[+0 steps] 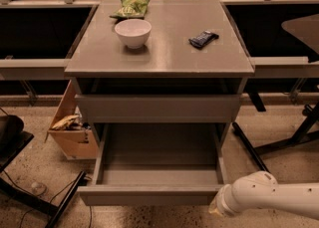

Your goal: Close middle drawer

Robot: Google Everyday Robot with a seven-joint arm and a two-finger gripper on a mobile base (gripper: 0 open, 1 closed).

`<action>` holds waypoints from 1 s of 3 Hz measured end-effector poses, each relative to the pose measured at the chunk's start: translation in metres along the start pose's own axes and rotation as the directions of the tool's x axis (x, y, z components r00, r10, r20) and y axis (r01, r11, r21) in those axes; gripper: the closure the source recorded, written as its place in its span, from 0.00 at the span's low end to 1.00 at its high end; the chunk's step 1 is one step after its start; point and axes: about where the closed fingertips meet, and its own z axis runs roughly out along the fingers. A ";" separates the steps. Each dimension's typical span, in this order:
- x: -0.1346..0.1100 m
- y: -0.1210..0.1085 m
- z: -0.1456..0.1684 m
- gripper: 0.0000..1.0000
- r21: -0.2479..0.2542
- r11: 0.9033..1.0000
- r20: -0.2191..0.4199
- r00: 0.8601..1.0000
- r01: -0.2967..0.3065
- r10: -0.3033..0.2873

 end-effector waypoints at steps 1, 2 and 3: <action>-0.003 -0.007 0.011 1.00 0.009 1.000 0.026 1.000 0.008 -0.008; -0.015 -0.044 0.029 1.00 0.063 0.998 0.074 0.997 0.020 -0.025; -0.015 -0.045 0.030 1.00 0.068 0.997 0.077 0.997 0.021 -0.027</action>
Offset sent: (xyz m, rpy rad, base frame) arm 0.1411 -0.0016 -0.0492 0.0952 -0.2468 0.0061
